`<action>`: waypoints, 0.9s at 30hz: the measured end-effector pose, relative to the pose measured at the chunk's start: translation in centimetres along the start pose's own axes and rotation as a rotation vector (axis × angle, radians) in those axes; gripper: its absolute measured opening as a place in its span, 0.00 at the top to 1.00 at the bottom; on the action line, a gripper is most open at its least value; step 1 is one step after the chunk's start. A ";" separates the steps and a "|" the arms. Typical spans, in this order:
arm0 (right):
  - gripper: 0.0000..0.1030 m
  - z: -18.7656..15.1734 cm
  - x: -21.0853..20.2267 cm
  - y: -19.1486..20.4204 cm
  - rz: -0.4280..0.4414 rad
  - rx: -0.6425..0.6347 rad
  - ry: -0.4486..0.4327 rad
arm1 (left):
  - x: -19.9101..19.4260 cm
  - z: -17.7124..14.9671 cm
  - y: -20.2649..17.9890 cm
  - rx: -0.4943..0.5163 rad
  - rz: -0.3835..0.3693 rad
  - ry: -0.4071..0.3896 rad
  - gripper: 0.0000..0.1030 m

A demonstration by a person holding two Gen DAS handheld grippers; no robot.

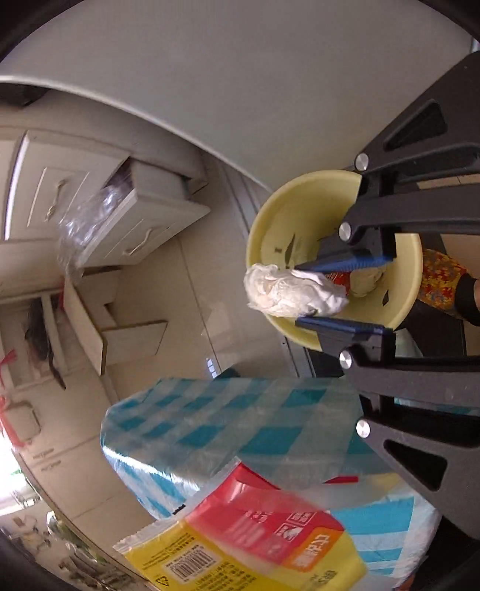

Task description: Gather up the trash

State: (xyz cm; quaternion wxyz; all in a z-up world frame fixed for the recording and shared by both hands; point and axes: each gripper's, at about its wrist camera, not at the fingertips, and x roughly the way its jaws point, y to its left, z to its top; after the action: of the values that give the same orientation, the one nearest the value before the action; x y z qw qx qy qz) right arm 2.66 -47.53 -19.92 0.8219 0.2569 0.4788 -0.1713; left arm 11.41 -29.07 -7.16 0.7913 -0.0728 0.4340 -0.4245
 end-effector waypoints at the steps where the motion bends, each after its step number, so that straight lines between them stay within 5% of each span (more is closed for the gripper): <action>1: 0.64 0.2 0.1 -1.0 0.012 0.048 0.006 | 1.1 -0.2 -0.4 -0.003 0.001 0.017 0.99; 5: 0.48 1.0 -2.5 -2.9 0.029 0.148 -0.077 | 5.1 -1.0 -1.6 0.000 0.021 0.079 0.99; 13: 0.37 2.3 -10.9 -2.1 0.128 0.164 -0.384 | 12.0 -3.0 -3.5 -0.004 0.068 0.201 0.98; 16: 0.31 2.9 -12.7 -1.5 0.144 0.149 -0.466 | 14.7 -3.5 -4.3 0.003 0.085 0.267 0.74; 18: 0.30 3.2 -13.7 -1.3 0.137 0.140 -0.512 | 15.1 -3.6 -4.8 0.019 0.120 0.265 0.46; 27: 0.16 3.8 -16.5 -0.1 0.175 0.215 -0.619 | 6.4 -0.8 -2.5 0.084 0.205 0.130 0.26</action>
State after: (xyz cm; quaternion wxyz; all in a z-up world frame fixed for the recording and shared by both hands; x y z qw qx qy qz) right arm -2.68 -49.24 -3.92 0.9081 0.3178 0.1619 -0.2194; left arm 10.98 -35.17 -10.44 0.8031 0.0327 0.4713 -0.3632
